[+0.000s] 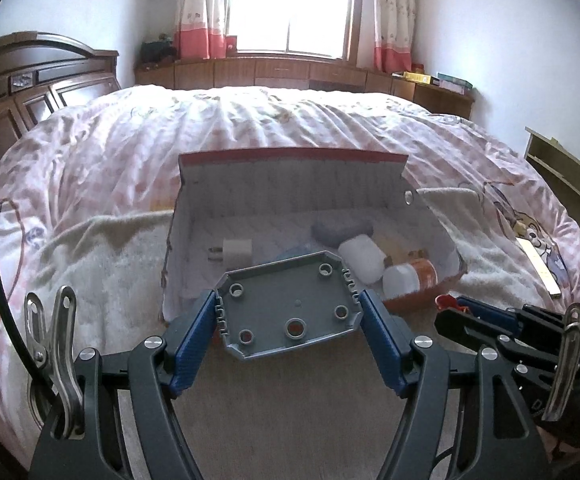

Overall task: Organize rigid objects
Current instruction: 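Carry the grey plate and red toy car over the cardboard box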

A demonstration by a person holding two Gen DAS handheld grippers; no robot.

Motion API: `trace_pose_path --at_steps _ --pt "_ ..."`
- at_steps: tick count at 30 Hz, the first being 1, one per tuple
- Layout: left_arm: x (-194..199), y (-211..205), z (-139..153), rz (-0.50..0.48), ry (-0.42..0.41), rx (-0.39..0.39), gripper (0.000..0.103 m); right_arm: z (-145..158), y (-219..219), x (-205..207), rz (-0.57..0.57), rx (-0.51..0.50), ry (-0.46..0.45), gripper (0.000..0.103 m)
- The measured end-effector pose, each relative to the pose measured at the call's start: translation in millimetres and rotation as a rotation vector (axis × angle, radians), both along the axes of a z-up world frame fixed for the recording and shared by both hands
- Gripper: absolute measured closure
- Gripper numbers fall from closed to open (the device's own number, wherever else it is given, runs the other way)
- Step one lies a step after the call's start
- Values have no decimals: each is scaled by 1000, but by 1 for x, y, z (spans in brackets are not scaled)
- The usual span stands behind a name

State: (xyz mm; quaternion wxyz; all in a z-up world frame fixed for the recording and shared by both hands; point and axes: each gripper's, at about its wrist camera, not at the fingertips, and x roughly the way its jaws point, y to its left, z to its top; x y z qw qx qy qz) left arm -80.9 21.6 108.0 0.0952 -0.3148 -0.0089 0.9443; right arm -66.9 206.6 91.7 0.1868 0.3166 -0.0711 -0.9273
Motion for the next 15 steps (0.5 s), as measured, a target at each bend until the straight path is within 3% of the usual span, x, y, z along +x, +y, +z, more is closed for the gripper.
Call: trace_pose_path --at_steps 15 --pt "-36 6 -4 1 -4 -6 31 2 9 -34 -60 14 9 79"
